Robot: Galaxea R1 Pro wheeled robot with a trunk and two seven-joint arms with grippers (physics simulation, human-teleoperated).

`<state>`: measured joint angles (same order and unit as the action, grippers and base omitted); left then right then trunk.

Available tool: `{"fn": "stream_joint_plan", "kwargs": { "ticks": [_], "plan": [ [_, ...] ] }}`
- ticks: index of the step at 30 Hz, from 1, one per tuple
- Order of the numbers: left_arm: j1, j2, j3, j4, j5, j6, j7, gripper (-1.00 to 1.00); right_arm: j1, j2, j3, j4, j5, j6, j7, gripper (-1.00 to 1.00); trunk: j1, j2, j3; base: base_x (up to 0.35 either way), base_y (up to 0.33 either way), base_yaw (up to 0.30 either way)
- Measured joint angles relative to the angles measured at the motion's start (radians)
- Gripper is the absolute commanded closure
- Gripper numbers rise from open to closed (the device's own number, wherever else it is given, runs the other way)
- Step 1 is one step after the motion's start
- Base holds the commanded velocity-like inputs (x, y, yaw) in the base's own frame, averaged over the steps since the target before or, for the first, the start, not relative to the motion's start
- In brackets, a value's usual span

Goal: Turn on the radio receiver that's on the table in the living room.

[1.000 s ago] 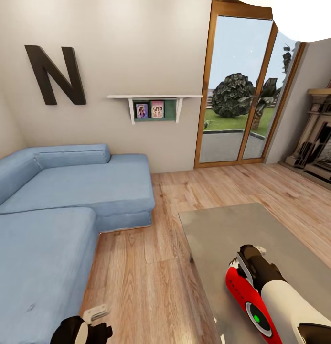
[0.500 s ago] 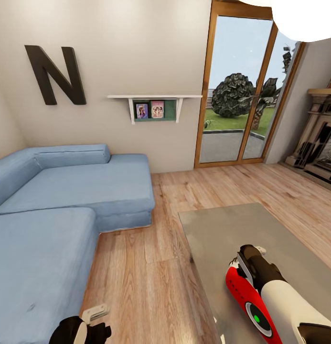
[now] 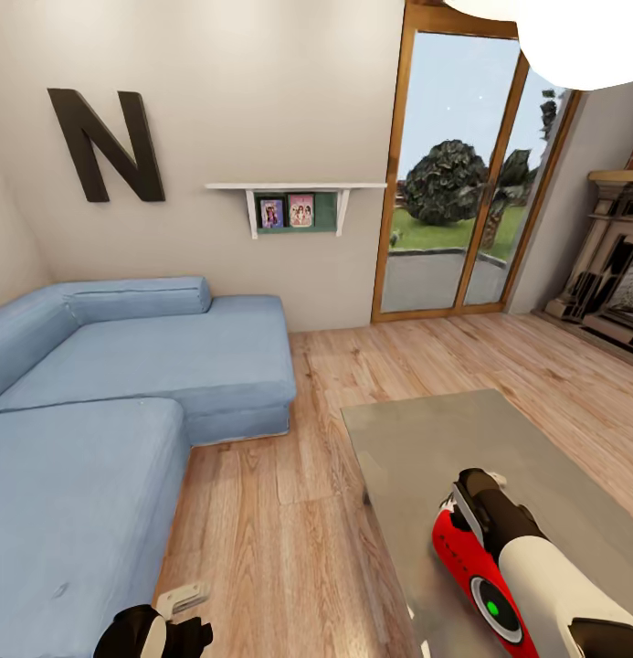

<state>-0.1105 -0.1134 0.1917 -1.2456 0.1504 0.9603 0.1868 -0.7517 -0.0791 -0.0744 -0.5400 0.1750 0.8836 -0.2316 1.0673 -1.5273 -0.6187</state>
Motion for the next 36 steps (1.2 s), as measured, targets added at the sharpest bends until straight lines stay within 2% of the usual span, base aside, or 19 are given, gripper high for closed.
{"fn": "stream_joint_plan", "kwargs": {
  "ticks": [36],
  "plan": [
    [0.0,0.001,0.002,0.0,0.0,0.0,-0.001,-1.0,0.0,0.005,0.001,0.0,0.0,0.0,0.0,-1.0,-0.138,0.252,0.113,0.0,0.0,0.0]
  ]
}}
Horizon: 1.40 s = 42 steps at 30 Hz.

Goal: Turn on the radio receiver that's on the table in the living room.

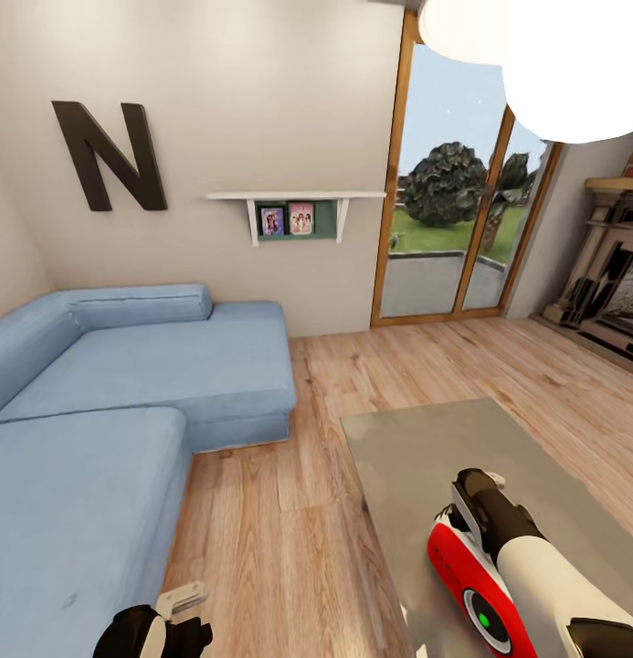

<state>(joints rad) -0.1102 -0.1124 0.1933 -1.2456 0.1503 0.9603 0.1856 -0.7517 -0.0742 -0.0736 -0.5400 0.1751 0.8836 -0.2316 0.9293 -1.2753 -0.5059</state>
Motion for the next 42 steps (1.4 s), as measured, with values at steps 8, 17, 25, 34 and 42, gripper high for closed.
{"fn": "stream_joint_plan", "kwargs": {
  "ticks": [8,17,25,34,42],
  "plan": [
    [0.0,0.0,0.0,0.0,0.0,0.0,0.0,-1.0,0.0,0.0,-0.001,0.0,0.0,0.0,0.0,-1.0,-0.031,0.056,0.025,0.0,0.0,0.0],
    [0.0,0.0,0.0,0.0,0.0,0.0,0.0,-1.0,0.0,0.0,0.0,0.0,0.0,0.0,0.0,-1.0,-0.065,0.119,0.053,0.0,0.0,0.0],
    [0.0,0.0,0.0,0.0,0.0,0.0,0.0,-1.0,0.0,0.001,0.0,0.0,0.0,0.0,-0.001,-1.0,-0.096,0.175,0.078,0.0,0.0,0.0],
    [0.0,0.0,0.0,0.0,0.0,0.0,0.0,-1.0,0.0,0.001,-0.001,0.0,0.0,0.0,0.0,-1.0,-0.13,0.238,0.107,0.0,0.0,0.0],
    [0.0,0.0,0.0,0.0,0.0,0.0,0.0,-1.0,0.0,0.005,-0.001,0.0,0.0,0.0,0.0,-1.0,-0.161,0.294,0.132,0.0,0.0,0.0]
  ]
}}
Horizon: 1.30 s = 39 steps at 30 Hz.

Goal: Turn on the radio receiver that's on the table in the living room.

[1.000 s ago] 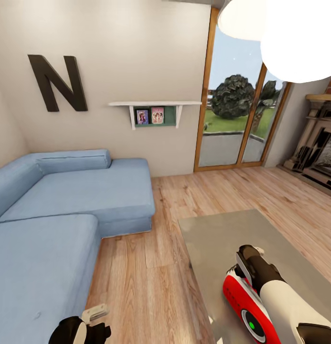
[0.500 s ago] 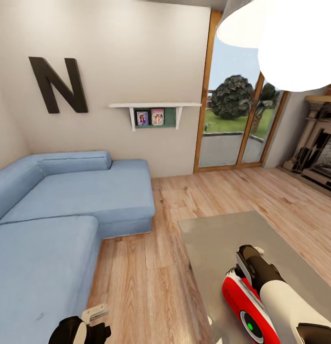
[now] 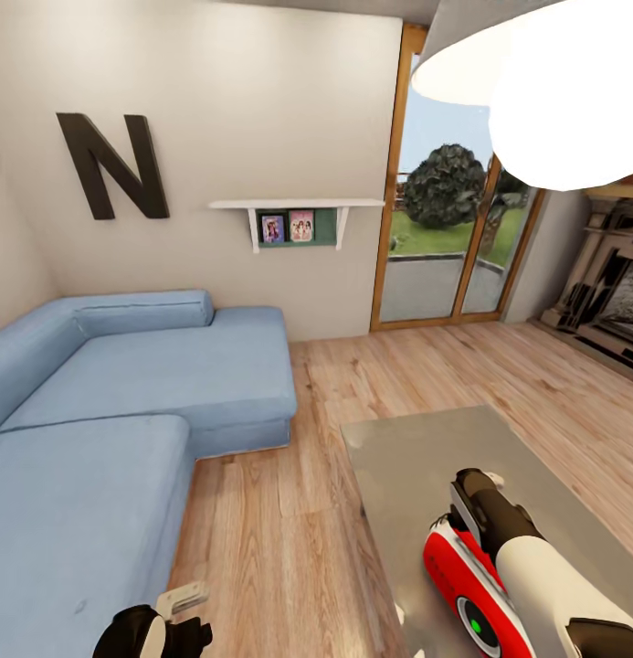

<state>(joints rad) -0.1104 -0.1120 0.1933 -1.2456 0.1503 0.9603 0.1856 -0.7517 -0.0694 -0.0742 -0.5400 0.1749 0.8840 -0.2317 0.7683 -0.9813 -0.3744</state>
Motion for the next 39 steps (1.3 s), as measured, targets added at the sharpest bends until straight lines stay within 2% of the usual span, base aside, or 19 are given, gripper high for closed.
{"fn": "stream_joint_plan", "kwargs": {
  "ticks": [39],
  "plan": [
    [0.0,0.0,0.0,0.001,0.0,0.0,0.001,-1.0,0.0,0.002,0.0,0.0,0.0,0.001,0.0,-1.0,-0.15,0.273,0.122,0.0,0.0,0.0]
  ]
}}
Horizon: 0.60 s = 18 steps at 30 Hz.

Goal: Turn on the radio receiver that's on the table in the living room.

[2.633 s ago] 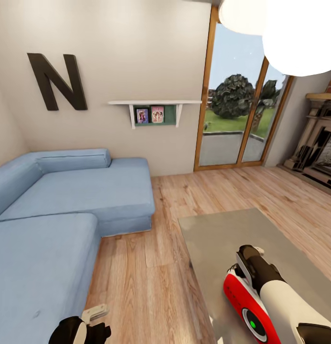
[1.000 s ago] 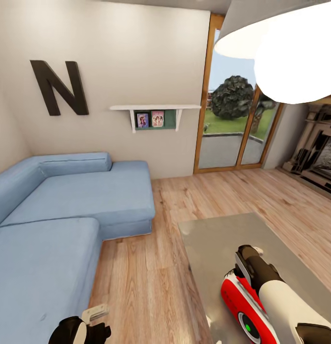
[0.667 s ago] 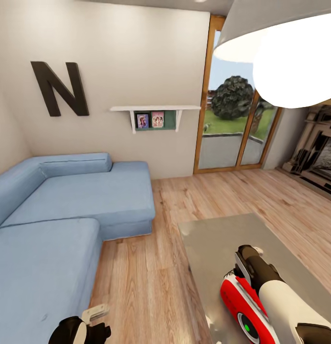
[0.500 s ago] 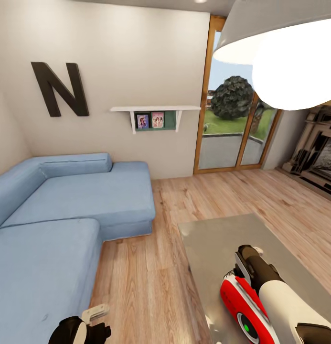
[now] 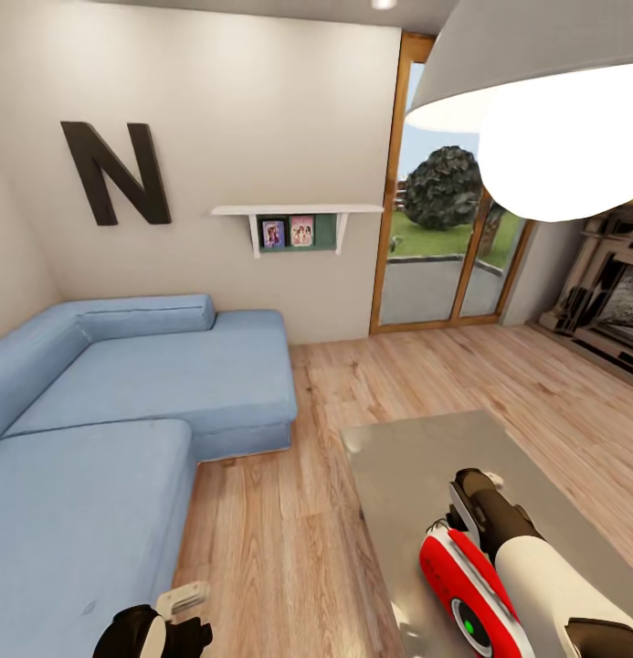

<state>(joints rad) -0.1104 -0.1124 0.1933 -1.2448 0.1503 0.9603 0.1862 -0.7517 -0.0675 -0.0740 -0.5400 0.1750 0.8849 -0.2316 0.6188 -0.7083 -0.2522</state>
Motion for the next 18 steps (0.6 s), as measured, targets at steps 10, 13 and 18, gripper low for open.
{"fn": "stream_joint_plan", "kwargs": {
  "ticks": [10,13,18],
  "plan": [
    [0.0,0.0,0.0,0.0,0.0,0.0,-0.001,-1.0,0.0,0.003,0.0,0.0,0.0,0.0,-0.001,-1.0,-0.038,0.07,0.031,0.0,0.0,0.0],
    [0.0,0.0,0.0,0.0,0.0,0.0,-0.001,-1.0,0.0,0.004,0.0,0.0,0.0,0.0,-0.001,-1.0,-0.05,0.091,0.041,0.0,0.0,0.0],
    [0.0,0.0,0.0,0.0,0.0,0.0,0.0,-1.0,0.0,0.007,0.001,0.0,0.0,0.0,-0.002,-1.0,-0.069,0.126,0.056,0.0,0.0,0.0]
  ]
}}
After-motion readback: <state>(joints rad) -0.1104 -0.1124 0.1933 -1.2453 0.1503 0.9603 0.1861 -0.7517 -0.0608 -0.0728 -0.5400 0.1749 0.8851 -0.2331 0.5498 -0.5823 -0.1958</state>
